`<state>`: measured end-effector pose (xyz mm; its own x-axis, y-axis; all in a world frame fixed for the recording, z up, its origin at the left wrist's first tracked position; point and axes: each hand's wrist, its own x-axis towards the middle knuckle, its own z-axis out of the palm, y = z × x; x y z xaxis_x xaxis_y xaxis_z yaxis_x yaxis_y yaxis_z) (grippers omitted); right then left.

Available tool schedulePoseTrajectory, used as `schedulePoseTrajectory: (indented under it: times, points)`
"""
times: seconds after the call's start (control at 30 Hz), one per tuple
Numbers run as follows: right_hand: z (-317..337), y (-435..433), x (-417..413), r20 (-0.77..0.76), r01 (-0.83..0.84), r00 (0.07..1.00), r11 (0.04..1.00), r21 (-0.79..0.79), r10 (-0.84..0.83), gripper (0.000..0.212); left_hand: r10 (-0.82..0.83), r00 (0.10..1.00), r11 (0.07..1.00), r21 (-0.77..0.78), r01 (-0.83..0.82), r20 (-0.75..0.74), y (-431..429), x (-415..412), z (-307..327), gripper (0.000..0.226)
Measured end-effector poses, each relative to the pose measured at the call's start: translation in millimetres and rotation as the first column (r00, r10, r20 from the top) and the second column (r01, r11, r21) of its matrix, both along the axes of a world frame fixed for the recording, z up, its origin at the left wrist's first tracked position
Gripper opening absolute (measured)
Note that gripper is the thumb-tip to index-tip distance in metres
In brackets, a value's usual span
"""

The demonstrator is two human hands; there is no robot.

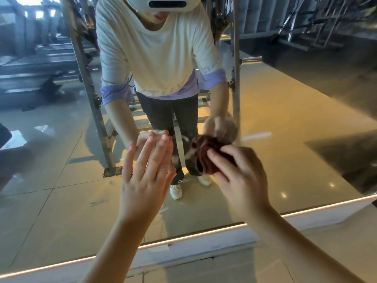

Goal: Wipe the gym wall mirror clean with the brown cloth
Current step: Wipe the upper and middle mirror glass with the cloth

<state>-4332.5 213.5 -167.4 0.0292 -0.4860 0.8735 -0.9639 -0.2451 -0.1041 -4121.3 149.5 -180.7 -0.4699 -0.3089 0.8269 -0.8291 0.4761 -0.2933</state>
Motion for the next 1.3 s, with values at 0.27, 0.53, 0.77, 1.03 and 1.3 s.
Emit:
schedulePoseTrajectory:
  times: [0.27,0.53,0.77,1.03,1.3]
  points:
    - [8.2,-8.2,17.1,0.007,0.0,1.0,0.999,-0.044,0.0,0.025,-0.013,1.0,1.0,0.007,0.013,0.023,0.7,4.1,5.5,0.073]
    - [36.7,-19.1,27.0,0.253,0.099,0.967,0.97,-0.221,-0.041,0.028,0.004,1.0,1.0,-0.012,-0.004,-0.017,-2.3,16.1,7.8,0.08]
    - [42.6,-14.3,15.2,0.031,0.024,0.999,0.983,-0.18,-0.019,0.027,0.003,1.0,1.0,-0.022,-0.003,-0.004,-3.7,18.0,4.9,0.079]
    - [18.2,-9.5,33.6,-0.242,0.015,0.97,0.999,-0.038,-0.023,0.035,0.014,1.0,1.0,-0.026,-0.014,-0.013,-3.1,23.5,3.7,0.078]
    - [34.3,-22.3,44.7,-0.069,0.056,0.995,0.989,-0.137,-0.066,0.032,0.034,0.998,0.999,-0.014,-0.035,-0.054,-2.3,24.9,-1.6,0.079]
